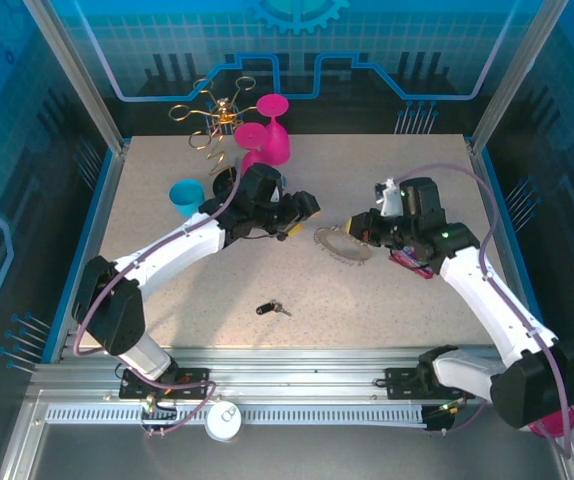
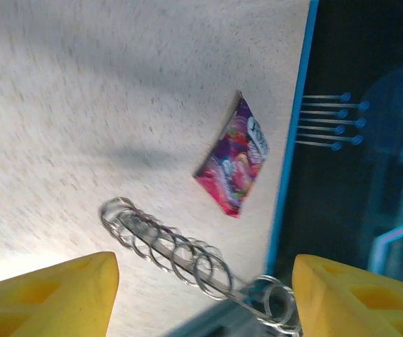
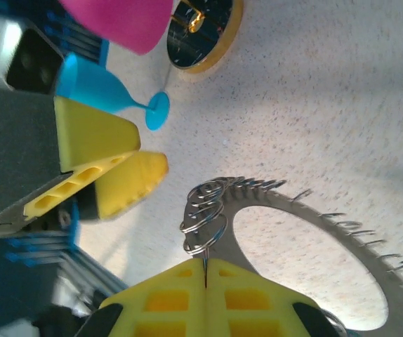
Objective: Put the keys on the keyring
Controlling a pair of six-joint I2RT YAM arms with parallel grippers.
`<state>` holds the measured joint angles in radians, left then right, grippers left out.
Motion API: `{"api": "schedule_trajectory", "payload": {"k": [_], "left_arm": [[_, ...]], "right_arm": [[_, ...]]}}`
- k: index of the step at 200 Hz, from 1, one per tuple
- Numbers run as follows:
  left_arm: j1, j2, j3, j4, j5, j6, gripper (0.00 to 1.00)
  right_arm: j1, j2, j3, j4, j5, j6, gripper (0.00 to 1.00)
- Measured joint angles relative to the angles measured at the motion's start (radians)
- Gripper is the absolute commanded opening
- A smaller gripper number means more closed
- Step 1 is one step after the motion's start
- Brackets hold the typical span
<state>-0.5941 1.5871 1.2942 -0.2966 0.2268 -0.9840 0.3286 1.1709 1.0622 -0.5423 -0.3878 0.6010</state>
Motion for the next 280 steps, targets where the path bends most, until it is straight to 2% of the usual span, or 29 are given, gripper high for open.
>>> {"api": "schedule_trajectory", "payload": {"k": [28, 52, 82, 117, 152, 195, 234, 280], "left_arm": [[0.010, -0.064, 0.000, -0.010, -0.034, 0.294, 0.66], [0.022, -0.138, -0.052, 0.045, -0.024, 0.570, 0.65], [0.024, -0.256, -0.205, 0.124, 0.059, 0.943, 0.61], [0.037, -0.287, -0.230, 0.117, 0.184, 1.227, 0.50], [0.049, -0.286, -0.230, 0.120, 0.332, 1.345, 0.40], [0.048, -0.284, -0.232, 0.188, 0.517, 1.355, 0.25], [0.044, -0.293, -0.283, 0.211, 0.598, 1.377, 0.25], [0.043, -0.294, -0.326, 0.238, 0.581, 1.386, 0.27]], "right_arm": [[0.095, 0.060, 0.145, -0.152, 0.068, -0.281, 0.00], [0.115, 0.094, 0.216, -0.238, 0.085, -0.470, 0.00], [0.114, 0.116, 0.257, -0.289, 0.072, -0.652, 0.00], [0.116, 0.112, 0.261, -0.294, 0.005, -0.811, 0.00], [0.127, 0.091, 0.261, -0.299, -0.051, -0.932, 0.00], [0.175, 0.085, 0.261, -0.304, -0.110, -1.020, 0.00], [0.196, 0.084, 0.260, -0.301, -0.152, -1.041, 0.00], [0.209, 0.084, 0.260, -0.294, -0.188, -1.063, 0.00]]}}
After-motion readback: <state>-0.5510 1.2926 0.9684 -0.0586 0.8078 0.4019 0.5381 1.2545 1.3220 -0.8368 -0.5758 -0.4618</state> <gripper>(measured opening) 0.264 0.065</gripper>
